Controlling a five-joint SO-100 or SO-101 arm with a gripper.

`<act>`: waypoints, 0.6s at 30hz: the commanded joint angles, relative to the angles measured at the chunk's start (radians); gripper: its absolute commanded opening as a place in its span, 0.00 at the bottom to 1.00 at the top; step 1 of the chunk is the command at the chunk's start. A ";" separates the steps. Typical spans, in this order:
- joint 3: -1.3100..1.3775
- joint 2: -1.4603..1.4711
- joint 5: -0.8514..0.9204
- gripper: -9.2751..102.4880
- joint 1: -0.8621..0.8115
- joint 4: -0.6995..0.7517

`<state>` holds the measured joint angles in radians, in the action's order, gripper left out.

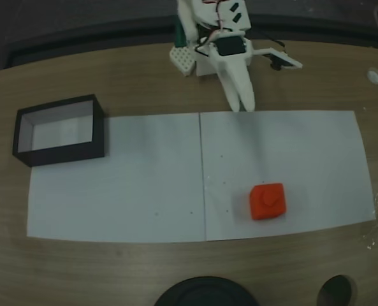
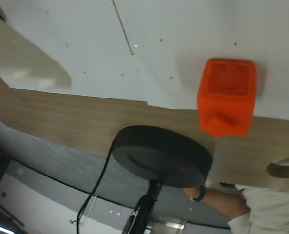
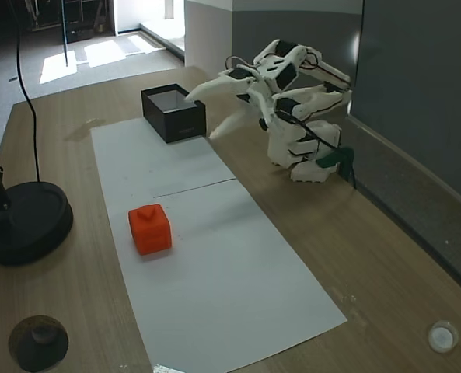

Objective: Grab a orange square and put it in the box.

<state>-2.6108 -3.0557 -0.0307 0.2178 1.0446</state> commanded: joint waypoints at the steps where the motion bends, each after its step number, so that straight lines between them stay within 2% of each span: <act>1: 0.204 0.229 -0.005 0.42 0.031 0.000; 6: 0.454 0.712 0.003 0.44 0.029 0.005; 10: 0.658 1.026 0.067 0.44 0.029 0.081; 18: 1.039 1.293 0.144 0.44 0.031 0.252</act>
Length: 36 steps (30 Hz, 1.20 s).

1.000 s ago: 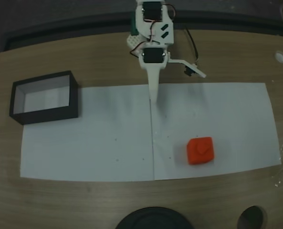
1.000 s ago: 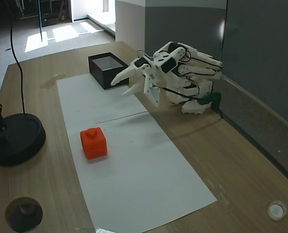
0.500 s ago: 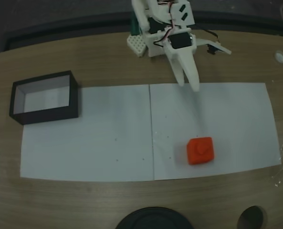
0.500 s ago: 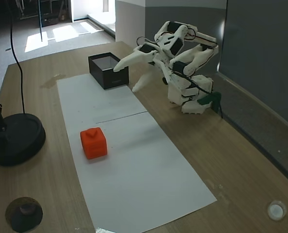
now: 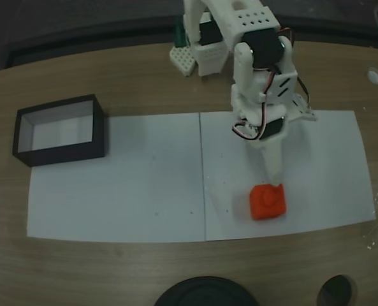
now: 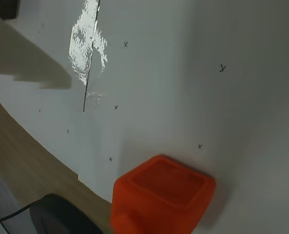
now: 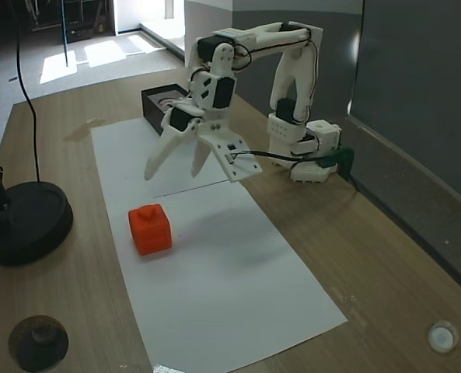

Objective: Grab a orange square and put it in the box.

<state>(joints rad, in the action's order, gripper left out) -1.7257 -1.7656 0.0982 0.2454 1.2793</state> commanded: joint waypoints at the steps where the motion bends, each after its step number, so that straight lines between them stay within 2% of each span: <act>1: 0.186 0.021 0.023 0.44 0.003 0.031; 13: 0.308 0.310 0.026 0.44 0.038 -0.037; 28: 0.497 0.575 0.032 0.43 0.025 -0.041; 30: 0.508 0.601 0.035 0.38 0.023 -0.040; 34: 0.509 0.621 0.034 0.14 0.023 -0.043; 36: 0.509 0.620 0.034 0.13 0.023 -0.043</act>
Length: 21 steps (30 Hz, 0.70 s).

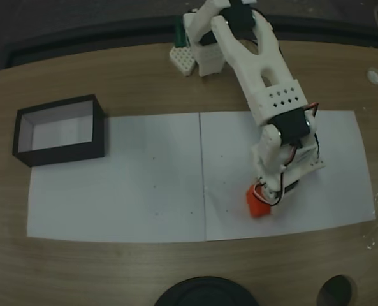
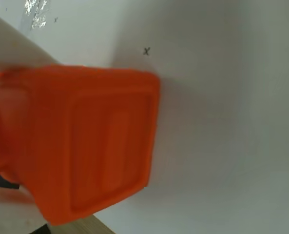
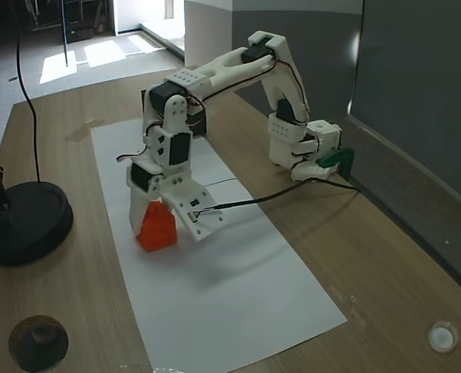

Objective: Grab a orange square and put it in the box.

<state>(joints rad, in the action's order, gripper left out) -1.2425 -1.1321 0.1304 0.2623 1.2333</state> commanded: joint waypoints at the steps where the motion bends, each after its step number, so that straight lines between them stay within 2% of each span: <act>1: 0.026 -0.015 0.002 0.13 0.006 0.003; 6: 0.086 -0.060 0.002 0.12 -0.038 0.034; 11: 0.238 -0.210 0.037 0.12 -0.181 0.187; 17: 0.399 -0.425 0.140 0.13 -0.488 0.380; 21: 0.420 -0.518 0.245 0.13 -0.778 0.413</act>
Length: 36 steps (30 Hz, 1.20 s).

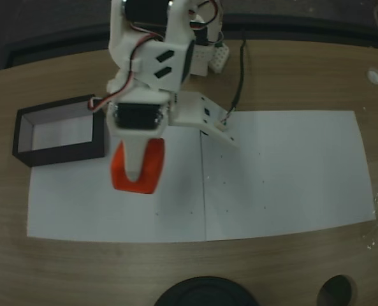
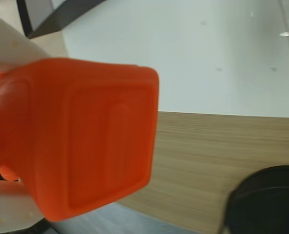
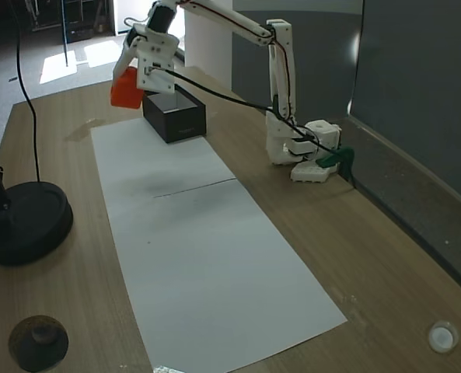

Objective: Grab a orange square and put it in the box.

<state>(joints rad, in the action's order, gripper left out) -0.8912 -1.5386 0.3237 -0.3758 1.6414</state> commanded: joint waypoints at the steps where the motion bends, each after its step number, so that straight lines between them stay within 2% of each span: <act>1: 0.064 -0.126 0.077 0.13 -0.213 0.002; 6: 0.052 -0.094 0.163 0.13 -0.499 -0.005; 10: 0.052 -0.035 0.175 0.13 -0.620 -0.006; 20: 0.055 0.196 0.170 0.13 -0.719 -0.006; 31: 0.063 0.362 0.199 0.13 -0.724 -0.006; 33: 0.064 0.367 0.193 0.18 -0.723 -0.008; 36: 0.064 0.368 0.201 0.33 -0.721 -0.008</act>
<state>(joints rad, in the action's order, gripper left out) -0.8606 -1.1674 0.5200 -1.1106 1.6414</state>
